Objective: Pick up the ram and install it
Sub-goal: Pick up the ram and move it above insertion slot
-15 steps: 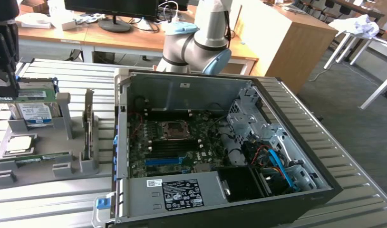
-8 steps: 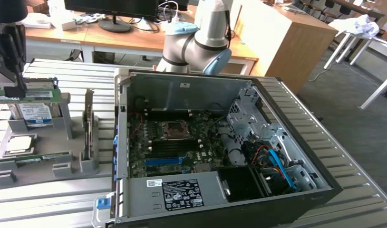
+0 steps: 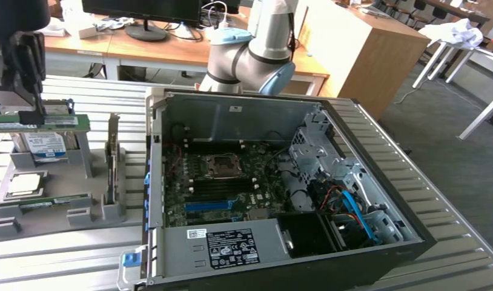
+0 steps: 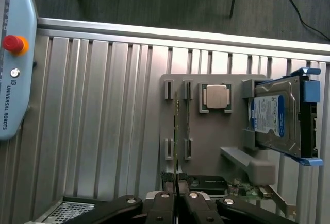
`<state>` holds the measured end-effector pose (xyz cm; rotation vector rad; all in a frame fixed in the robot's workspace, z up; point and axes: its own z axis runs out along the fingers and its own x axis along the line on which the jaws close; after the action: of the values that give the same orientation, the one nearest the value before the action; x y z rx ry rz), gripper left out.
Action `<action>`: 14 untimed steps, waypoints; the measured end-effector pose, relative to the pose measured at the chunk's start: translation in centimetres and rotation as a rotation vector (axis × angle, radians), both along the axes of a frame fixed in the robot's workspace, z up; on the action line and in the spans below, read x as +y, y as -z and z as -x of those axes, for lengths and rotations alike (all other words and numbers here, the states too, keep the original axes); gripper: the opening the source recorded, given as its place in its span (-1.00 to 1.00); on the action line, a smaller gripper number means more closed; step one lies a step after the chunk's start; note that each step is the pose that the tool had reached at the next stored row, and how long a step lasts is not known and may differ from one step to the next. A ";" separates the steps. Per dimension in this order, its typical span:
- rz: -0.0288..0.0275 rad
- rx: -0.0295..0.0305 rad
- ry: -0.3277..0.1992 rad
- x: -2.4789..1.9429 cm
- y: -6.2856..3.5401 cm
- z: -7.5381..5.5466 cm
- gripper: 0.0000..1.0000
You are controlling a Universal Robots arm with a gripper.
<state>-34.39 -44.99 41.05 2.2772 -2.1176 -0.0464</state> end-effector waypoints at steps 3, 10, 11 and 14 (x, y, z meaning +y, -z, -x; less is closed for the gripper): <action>0.0000 0.0000 0.000 0.00 0.00 -0.5 -0.75; 0.0001 0.0003 0.000 0.00 -0.01 -1.7 -0.75; 0.0000 0.0002 0.000 0.00 0.00 -1.9 -0.75; 0.0000 0.0003 0.000 0.00 0.00 -2.4 -0.75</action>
<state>-32.00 -44.98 41.06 2.2770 -2.1175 -0.0467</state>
